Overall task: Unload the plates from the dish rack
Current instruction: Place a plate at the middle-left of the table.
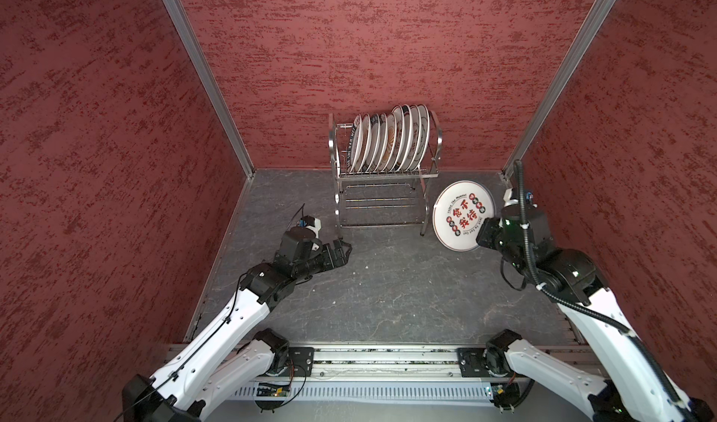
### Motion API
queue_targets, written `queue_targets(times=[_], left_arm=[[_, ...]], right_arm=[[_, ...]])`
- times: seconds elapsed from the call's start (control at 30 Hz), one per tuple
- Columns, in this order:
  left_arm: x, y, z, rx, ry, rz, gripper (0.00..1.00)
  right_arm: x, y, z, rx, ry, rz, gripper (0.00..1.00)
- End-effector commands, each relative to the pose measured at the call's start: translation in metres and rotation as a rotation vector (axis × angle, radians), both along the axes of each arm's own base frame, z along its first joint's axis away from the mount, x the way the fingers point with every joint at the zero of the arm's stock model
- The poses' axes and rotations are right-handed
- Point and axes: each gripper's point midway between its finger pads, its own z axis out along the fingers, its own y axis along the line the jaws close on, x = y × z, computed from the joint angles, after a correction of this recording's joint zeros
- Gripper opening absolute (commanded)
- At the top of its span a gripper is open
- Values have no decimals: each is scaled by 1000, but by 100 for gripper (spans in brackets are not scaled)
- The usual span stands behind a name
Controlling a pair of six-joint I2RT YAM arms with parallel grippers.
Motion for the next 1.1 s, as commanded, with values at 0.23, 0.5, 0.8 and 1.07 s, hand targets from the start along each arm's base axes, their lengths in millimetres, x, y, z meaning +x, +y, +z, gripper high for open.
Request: queue_targets(times=[0.23,0.5,0.8,1.07], left_arm=[[-5,-38,-1,-41,-15,-51,98],[-9,-55,-11,-125,-13,-81,99],[-4,-63,-15,-156,-19,-99,99],[0,-70,-24,-206,16,-117,95]], right_arm=[[-22,66,-42,325,129,258,0],[-17,113,-72,478,196,428,0],[-15,150,-96,612,271,562,0],[-13,171,-98,727,264,649,0]])
